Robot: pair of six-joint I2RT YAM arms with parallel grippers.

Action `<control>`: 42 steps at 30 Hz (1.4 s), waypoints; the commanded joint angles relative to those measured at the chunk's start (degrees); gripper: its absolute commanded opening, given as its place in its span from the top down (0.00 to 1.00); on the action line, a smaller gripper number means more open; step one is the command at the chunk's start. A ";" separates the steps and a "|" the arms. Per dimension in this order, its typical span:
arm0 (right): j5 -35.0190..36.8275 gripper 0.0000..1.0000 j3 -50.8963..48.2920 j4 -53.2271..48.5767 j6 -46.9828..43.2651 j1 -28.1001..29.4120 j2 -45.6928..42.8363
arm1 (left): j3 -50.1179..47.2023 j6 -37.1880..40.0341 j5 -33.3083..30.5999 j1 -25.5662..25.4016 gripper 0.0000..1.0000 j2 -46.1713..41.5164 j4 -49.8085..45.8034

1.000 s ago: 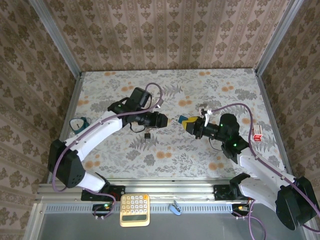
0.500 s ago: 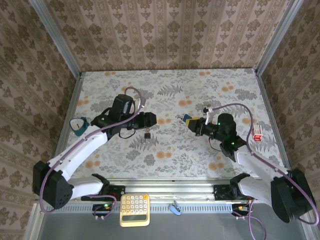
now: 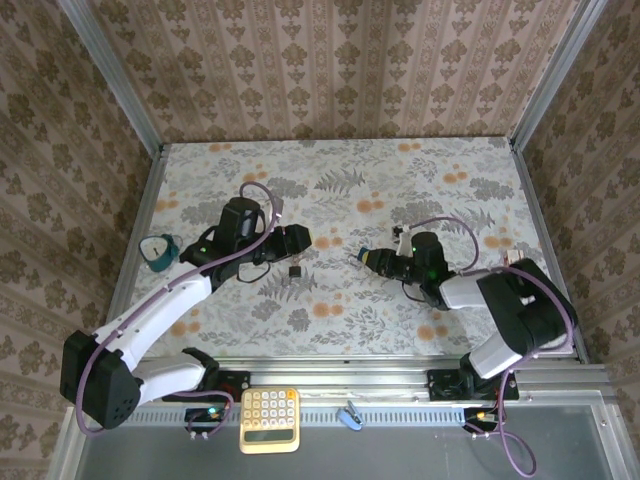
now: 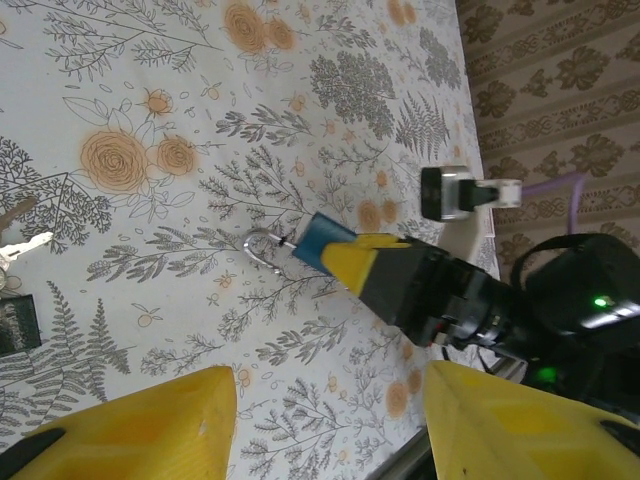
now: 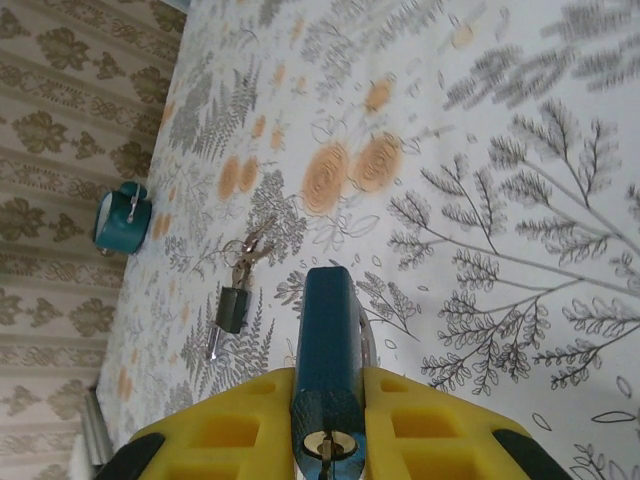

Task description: Unlock with the key

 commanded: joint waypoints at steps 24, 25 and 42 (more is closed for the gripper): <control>-4.94 0.70 5.31 -4.65 5.31 -3.65 5.19 | -2.01 -2.20 -0.15 0.93 0.47 -1.20 2.37; -4.53 0.69 5.37 -6.97 4.58 -4.06 4.32 | -2.02 -2.19 -0.11 0.95 0.47 -1.20 2.46; 7.51 0.42 5.87 -39.17 -10.46 -11.66 -20.23 | -3.77 -2.18 -1.26 2.20 0.46 -1.55 3.10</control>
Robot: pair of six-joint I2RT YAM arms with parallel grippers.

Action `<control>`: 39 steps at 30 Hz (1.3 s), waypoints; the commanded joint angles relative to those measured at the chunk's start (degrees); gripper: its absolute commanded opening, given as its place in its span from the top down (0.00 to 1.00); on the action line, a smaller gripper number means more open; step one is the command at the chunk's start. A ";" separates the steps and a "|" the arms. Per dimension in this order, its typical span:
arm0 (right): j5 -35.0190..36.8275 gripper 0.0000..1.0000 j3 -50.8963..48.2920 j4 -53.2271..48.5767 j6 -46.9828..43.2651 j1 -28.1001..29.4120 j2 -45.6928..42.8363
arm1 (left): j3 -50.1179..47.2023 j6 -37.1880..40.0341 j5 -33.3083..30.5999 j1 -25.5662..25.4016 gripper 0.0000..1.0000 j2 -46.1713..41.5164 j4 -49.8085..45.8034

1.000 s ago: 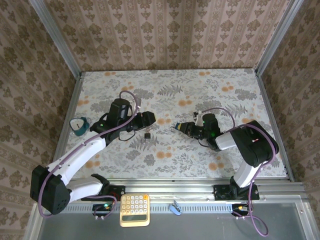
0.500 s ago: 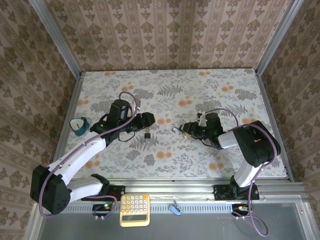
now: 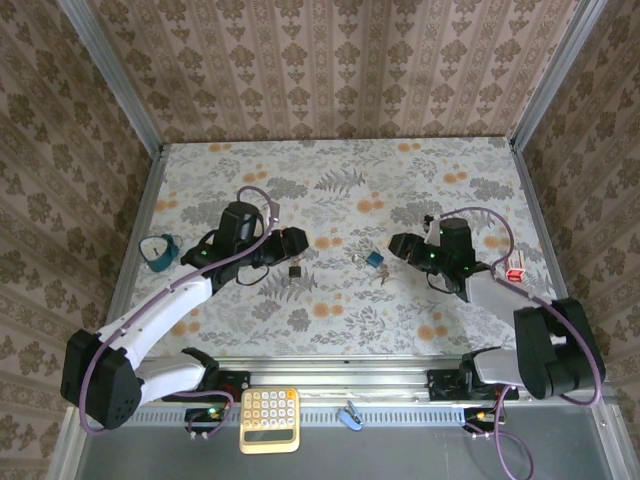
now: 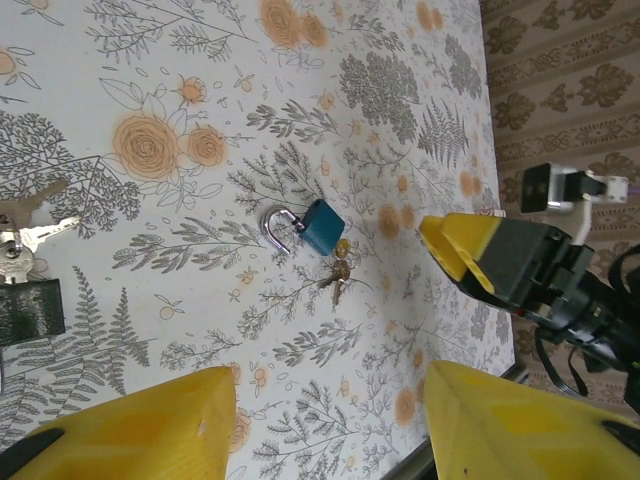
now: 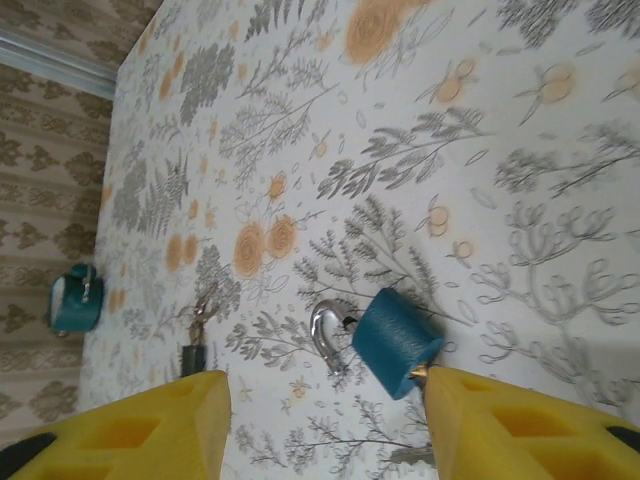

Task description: Unlock with the key

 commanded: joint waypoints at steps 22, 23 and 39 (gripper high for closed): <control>48.12 0.00 16.38 -21.31 -14.22 -0.29 -0.02 | 6.88 19.94 -40.43 14.60 0.00 3.30 -17.45; 50.65 0.00 15.31 -18.56 -16.31 -0.28 -0.06 | 5.28 22.15 -41.90 15.88 0.00 2.63 -14.52; 62.35 0.00 -3.43 26.59 -32.77 -1.85 6.29 | -19.76 41.92 -51.14 27.32 0.00 6.21 37.56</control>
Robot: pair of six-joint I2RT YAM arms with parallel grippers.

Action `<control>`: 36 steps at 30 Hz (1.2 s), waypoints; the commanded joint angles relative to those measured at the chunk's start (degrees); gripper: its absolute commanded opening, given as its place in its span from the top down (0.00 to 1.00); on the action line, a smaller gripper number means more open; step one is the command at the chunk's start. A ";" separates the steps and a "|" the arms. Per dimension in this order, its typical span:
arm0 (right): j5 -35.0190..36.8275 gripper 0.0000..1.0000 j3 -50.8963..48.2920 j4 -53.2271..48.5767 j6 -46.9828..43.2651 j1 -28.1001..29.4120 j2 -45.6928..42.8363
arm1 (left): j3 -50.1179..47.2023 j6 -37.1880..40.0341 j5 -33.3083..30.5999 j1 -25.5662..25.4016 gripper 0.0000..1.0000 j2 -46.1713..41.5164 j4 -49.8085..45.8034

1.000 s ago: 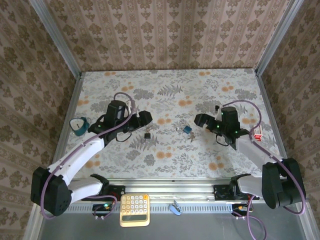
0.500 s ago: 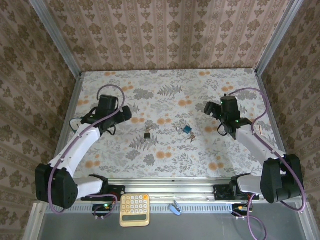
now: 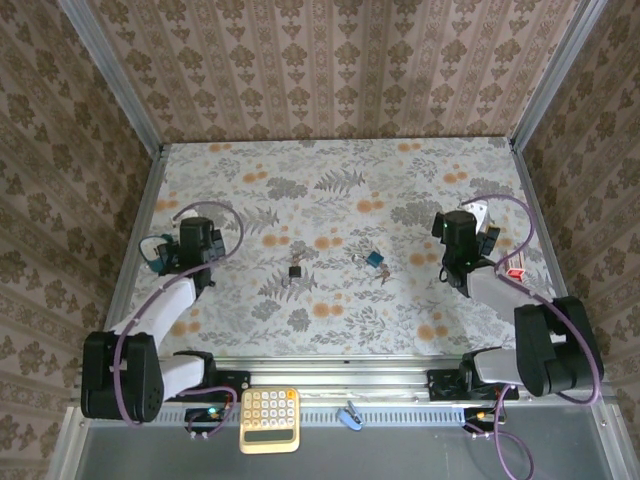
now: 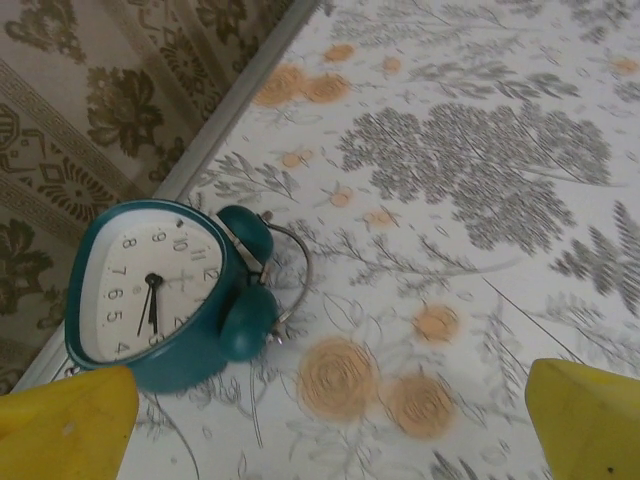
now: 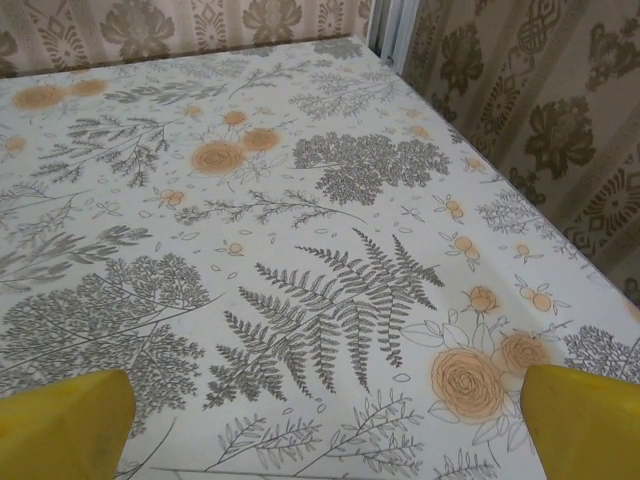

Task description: Unlock with the key

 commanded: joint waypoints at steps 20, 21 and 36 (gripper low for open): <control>-17.61 0.00 -5.64 24.76 -6.79 -4.10 10.21 | -8.04 13.51 14.08 1.95 0.00 19.83 46.62; -17.94 0.00 -5.37 24.33 -6.66 -4.19 10.24 | -8.50 14.29 14.05 2.08 0.00 20.59 48.44; -19.07 0.00 -4.69 23.16 -6.37 -4.76 10.40 | -8.47 14.39 13.86 1.84 0.00 20.44 48.45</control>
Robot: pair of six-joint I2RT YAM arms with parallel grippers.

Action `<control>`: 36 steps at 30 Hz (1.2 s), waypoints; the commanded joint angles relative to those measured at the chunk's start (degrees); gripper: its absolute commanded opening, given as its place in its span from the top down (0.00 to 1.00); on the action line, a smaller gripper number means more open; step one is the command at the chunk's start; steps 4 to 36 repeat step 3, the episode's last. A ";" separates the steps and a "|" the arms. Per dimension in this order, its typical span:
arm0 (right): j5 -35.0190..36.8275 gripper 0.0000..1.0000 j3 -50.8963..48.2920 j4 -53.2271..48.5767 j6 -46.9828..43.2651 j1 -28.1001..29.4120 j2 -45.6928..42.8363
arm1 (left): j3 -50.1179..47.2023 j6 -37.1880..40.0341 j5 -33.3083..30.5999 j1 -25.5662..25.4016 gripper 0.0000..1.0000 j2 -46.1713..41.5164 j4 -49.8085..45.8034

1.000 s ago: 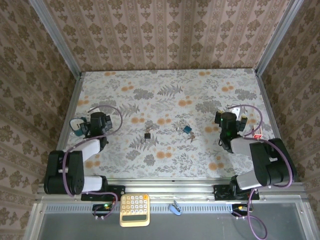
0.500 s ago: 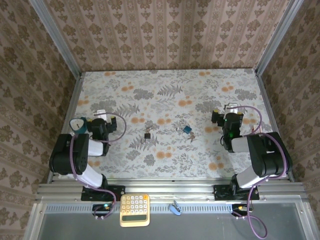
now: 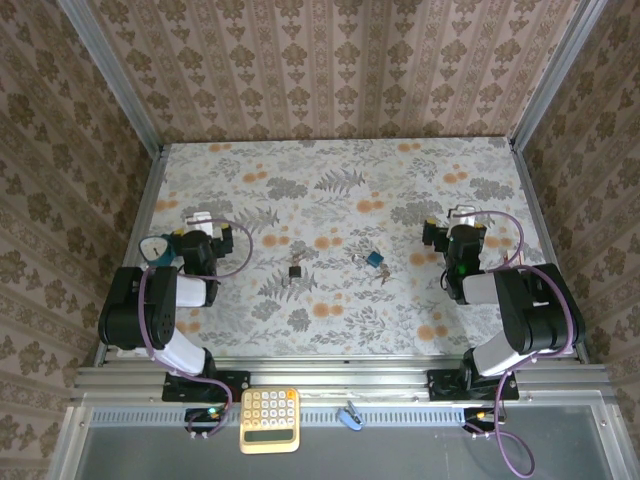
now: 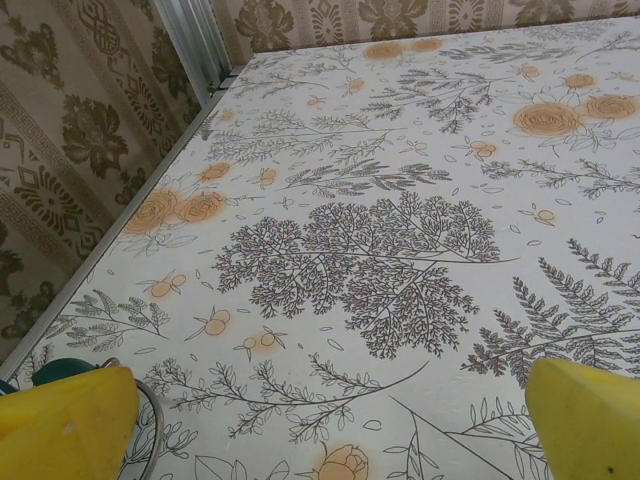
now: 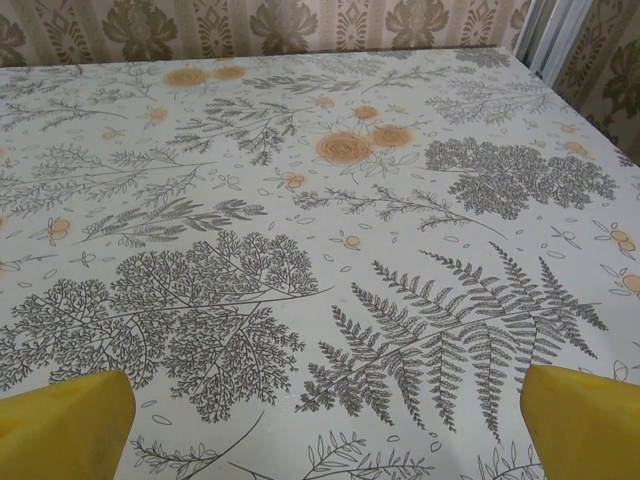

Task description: Unlock with the key

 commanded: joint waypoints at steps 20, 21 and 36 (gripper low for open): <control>-0.29 0.00 0.44 0.55 0.58 -0.30 -0.39 | -0.11 2.05 -0.11 -1.09 0.00 -0.30 2.24; -0.29 0.00 0.44 0.55 0.58 -0.30 -0.39 | -0.11 2.05 -0.11 -1.09 0.00 -0.30 2.24; -0.29 0.00 0.44 0.55 0.58 -0.30 -0.39 | -0.11 2.05 -0.11 -1.09 0.00 -0.30 2.24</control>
